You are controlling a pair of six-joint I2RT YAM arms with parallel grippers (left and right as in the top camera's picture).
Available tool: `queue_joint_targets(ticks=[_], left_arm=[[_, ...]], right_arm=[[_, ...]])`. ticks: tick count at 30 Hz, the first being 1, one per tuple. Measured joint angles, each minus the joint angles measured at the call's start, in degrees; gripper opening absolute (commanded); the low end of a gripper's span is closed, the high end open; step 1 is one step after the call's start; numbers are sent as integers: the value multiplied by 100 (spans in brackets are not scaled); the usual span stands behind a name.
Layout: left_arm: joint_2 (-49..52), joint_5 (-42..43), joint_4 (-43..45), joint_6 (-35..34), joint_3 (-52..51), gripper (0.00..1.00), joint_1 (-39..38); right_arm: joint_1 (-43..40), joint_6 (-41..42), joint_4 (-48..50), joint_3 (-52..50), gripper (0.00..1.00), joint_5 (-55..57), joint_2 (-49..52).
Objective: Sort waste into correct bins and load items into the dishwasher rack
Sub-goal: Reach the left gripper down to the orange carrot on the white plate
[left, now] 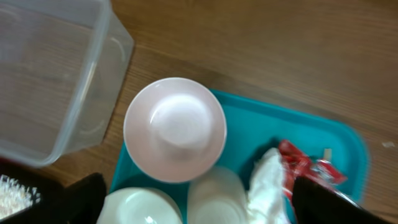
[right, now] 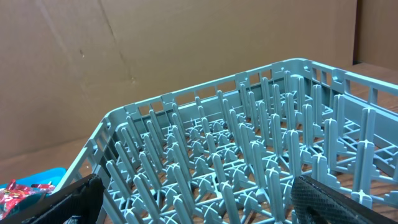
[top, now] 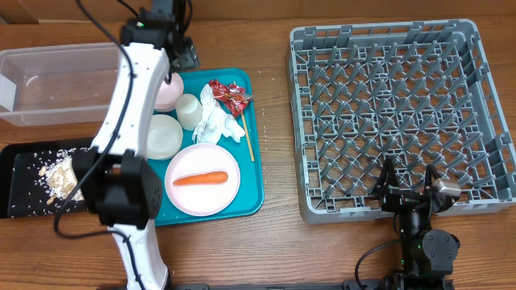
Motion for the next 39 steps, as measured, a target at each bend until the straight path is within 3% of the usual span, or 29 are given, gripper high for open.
queue_joint_targets(ticks=[7, 13, 18, 21, 29, 35, 39], left_arm=[[-1032, 254, -1478, -282, 328, 100, 0], [-1362, -254, -3062, -1270, 348, 100, 39], [-1373, -157, -3230, -1475, 334, 100, 184], [-1373, 321, -3235, -1193, 334, 99, 212], [-1373, 1572, -3230, 415, 267, 99, -293], [-1392, 1812, -3139, 1228, -393, 100, -1012], [-1394, 1405, -2717, 1528, -1099, 100, -1309]], right_arm=[[0, 2, 0, 0, 100, -2, 0], [0, 0, 0, 0, 100, 0, 0], [0, 2, 2, 0, 100, 0, 0], [0, 0, 0, 0, 100, 0, 0], [0, 2, 0, 0, 100, 2, 0], [0, 0, 2, 0, 100, 0, 0], [0, 4, 2, 0, 100, 0, 0]])
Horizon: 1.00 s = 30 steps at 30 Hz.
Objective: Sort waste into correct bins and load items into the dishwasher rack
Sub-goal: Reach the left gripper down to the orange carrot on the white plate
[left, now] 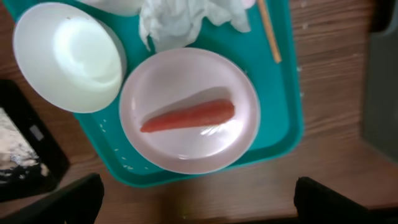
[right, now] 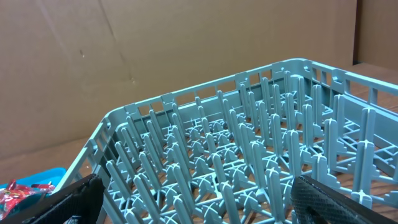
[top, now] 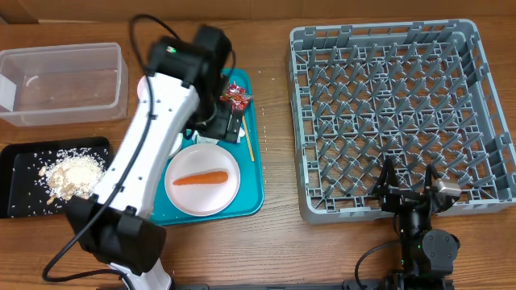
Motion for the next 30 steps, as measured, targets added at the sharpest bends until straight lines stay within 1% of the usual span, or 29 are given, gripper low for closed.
queue_joint_targets(ticks=[4, 6, 8, 11, 15, 16, 19, 23, 27, 30], left_arm=[[2, -616, 522, 116, -424, 100, -2], [2, -739, 669, 188, -468, 100, -2], [0, -752, 942, 511, -474, 100, -2], [0, -389, 1064, 1617, -474, 100, 0], [0, 553, 765, 3545, -511, 100, -2], [0, 739, 699, 3904, -535, 100, -2], [0, 970, 540, 4522, -667, 100, -2], [-4, 922, 621, 4835, -1038, 100, -2], [-7, 820, 1163, 4896, -1744, 100, -2], [-31, 490, 1698, 4909, -2308, 100, -2]], right_arm=[[0, -2, 2, 0, 100, 0, 0], [0, -2, -4, 0, 100, 0, 0], [0, -2, 0, 0, 100, -2, 0], [0, -4, 0, 0, 100, -2, 0], [0, -2, -2, 0, 100, 0, 0], [2, -4, 0, 0, 100, -2, 0], [0, -2, 0, 0, 100, 0, 0], [0, -4, -2, 0, 100, 0, 0], [0, -2, -2, 0, 100, -2, 0], [0, 0, 0, 0, 100, 0, 0]])
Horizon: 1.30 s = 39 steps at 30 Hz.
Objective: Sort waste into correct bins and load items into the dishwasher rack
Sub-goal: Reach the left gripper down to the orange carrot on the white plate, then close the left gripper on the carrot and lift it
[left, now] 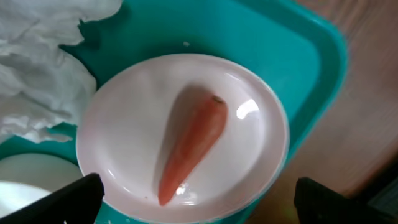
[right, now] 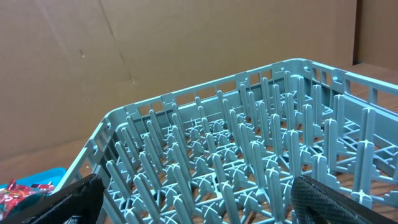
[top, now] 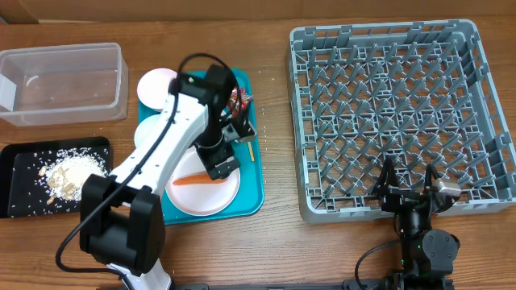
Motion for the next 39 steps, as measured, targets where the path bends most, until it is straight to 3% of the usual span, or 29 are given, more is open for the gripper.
queue_joint_targets(ticks=[8, 26, 39], left_arm=[[0, -754, 841, 162, -892, 100, 0], [0, -704, 2308, 627, -1910, 100, 0], [0, -332, 2422, 597, -2107, 100, 0]], right_arm=[[0, -2, 0, 0, 100, 0, 0], [0, -2, 2, 0, 100, -2, 0], [0, 0, -2, 0, 100, -2, 0]])
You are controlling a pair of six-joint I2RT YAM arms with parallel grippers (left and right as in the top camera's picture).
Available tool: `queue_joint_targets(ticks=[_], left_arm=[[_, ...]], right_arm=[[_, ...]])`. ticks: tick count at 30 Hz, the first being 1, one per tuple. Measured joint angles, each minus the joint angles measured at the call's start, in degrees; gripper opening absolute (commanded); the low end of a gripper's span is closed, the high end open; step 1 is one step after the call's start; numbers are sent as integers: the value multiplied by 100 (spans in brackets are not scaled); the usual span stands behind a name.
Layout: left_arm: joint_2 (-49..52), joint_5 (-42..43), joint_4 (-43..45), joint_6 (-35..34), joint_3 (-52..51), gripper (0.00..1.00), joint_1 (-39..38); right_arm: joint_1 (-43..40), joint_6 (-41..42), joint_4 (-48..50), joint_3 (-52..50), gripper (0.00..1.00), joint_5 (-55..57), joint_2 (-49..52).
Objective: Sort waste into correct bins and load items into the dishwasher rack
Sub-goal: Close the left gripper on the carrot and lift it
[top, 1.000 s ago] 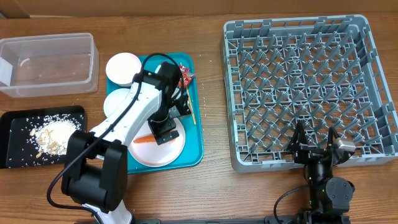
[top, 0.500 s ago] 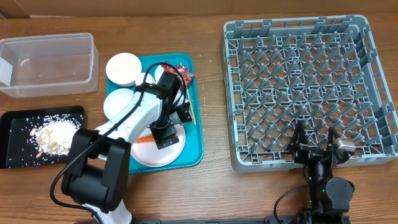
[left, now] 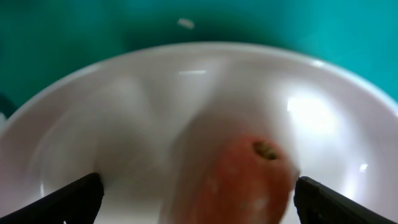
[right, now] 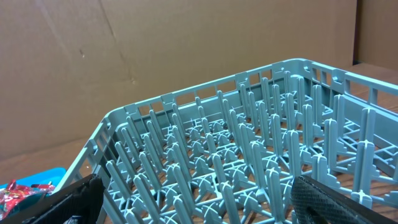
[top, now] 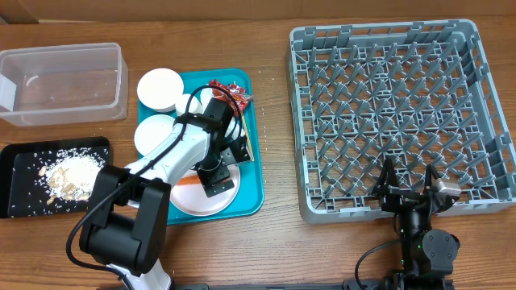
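An orange carrot [left: 242, 180] lies on a pale pink plate [left: 124, 112] in the teal tray [top: 251, 192]. My left gripper [left: 199, 200] is down at the plate, open, with one finger on each side of the carrot's thick end. Overhead, the left gripper [top: 211, 174] covers most of the carrot [top: 186, 182]. The grey dishwasher rack [top: 395, 113] stands to the right, holding nothing. My right gripper [top: 409, 187] rests open at the rack's front edge, and its wrist view looks across the rack [right: 236, 155].
On the tray are an upturned bowl [top: 158, 87], a white bowl [top: 151, 133], a red wrapper [top: 230, 90], crumpled tissue and a chopstick [top: 251, 147]. A clear bin [top: 60, 84] and a black tray with rice [top: 52, 173] sit at the left.
My left gripper has come down from above the plate to the carrot, which now fills the space between its open fingers. The right arm has not moved.
My left gripper was first over the upturned bowl at the tray's far corner. Then it hung high over the plate with the carrot, then lower over it. Now it is down at the carrot, still open. The right gripper stayed at the rack throughout.
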Motion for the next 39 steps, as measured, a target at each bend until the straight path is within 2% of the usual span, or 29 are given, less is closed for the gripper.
queue_joint_targets(ticks=[6, 10, 24, 25, 29, 34, 39], left_arm=[[-33, 509, 87, 0, 0, 100, 0], [-35, 551, 98, 0, 0, 100, 0], [-146, -466, 24, 0, -282, 99, 66], [-151, -470, 37, 2, -293, 97, 76], [-160, -509, 39, 11, -302, 77, 76], [-162, -529, 44, -15, -308, 72, 76], [-162, -549, 42, -15, -310, 54, 76]], right_arm=[[0, -2, 0, 0, 100, 2, 0], [0, -4, 0, 0, 100, 2, 0], [0, -2, 0, 0, 100, 4, 0], [0, -2, 0, 0, 100, 2, 0], [0, -4, 2, 0, 100, 2, 0], [0, -2, 2, 0, 100, 0, 0], [0, -2, 2, 0, 100, 2, 0]])
